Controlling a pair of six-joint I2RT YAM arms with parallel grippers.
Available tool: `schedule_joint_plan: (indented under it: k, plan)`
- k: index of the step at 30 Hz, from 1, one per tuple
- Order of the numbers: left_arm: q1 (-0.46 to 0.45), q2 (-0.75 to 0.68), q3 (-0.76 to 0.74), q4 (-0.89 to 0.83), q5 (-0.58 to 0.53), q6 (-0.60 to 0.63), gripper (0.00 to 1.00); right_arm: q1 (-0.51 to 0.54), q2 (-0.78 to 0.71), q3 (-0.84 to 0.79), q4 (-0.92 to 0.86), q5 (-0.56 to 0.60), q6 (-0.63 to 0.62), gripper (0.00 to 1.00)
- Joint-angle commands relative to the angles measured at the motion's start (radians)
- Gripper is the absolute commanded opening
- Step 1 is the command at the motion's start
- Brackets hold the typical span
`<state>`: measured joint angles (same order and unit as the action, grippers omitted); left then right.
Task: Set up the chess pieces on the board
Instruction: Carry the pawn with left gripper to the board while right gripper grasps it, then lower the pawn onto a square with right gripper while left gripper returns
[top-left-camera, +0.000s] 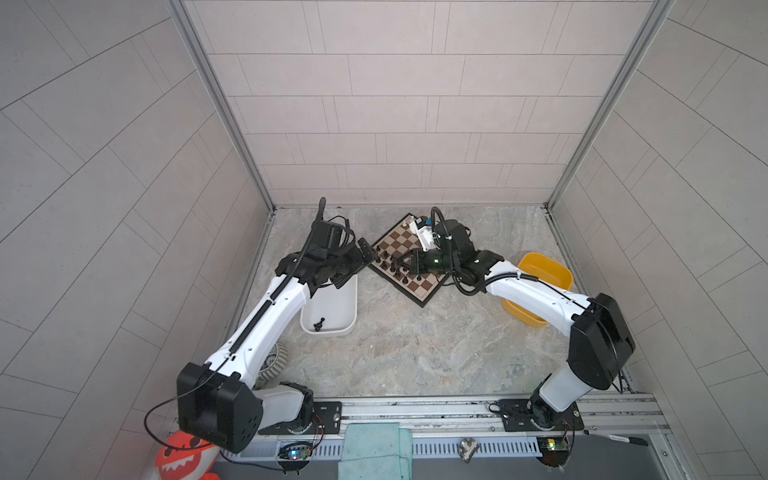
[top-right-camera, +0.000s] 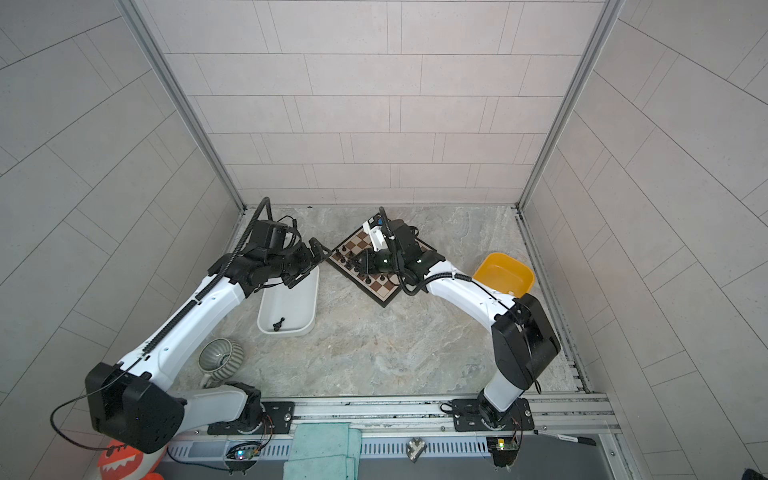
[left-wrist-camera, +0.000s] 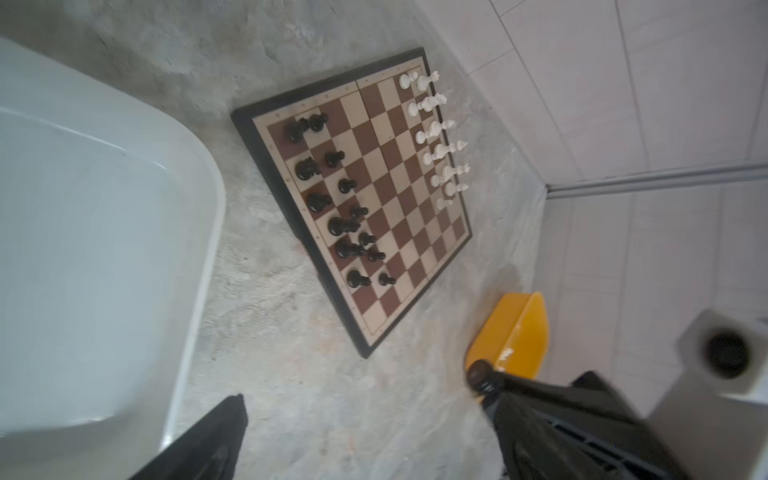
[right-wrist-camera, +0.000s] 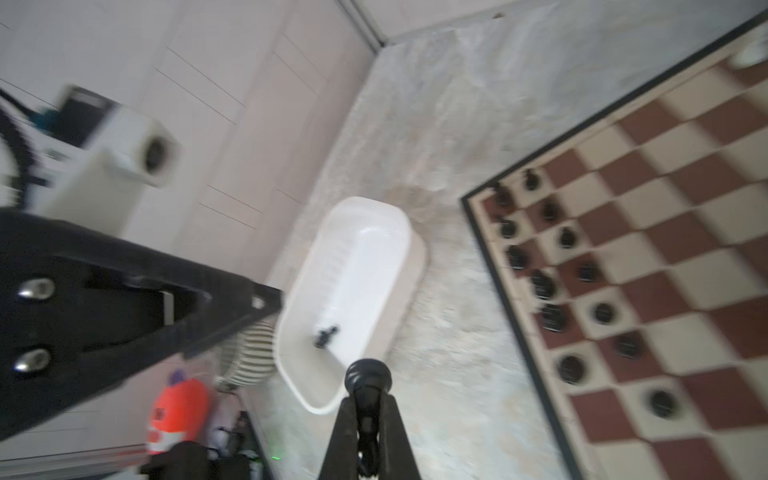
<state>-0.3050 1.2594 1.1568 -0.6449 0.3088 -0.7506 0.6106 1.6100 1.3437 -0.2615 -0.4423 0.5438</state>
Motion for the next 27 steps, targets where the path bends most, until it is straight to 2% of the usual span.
schedule_joint_plan:
  k: [1,4,8,13,27]
  plan:
    - [0.006,-0.070,-0.031,-0.184,-0.082,0.348,1.00,0.006,-0.001,0.118,-0.516,0.244,-0.301,0.00]
    - [0.006,-0.120,-0.115,-0.191,-0.060,0.428,1.00,0.008,0.044,0.165,-0.621,0.351,-0.342,0.00]
    - [0.005,-0.169,-0.226,-0.116,0.018,0.438,1.00,0.029,0.136,0.209,-0.653,0.382,-0.332,0.00]
    - [0.006,-0.195,-0.292,-0.065,-0.001,0.443,1.00,0.054,0.313,0.348,-0.730,0.397,-0.341,0.00]
    - [0.006,-0.203,-0.300,-0.060,-0.049,0.411,1.00,0.063,0.589,0.576,-0.764,0.416,-0.355,0.00]
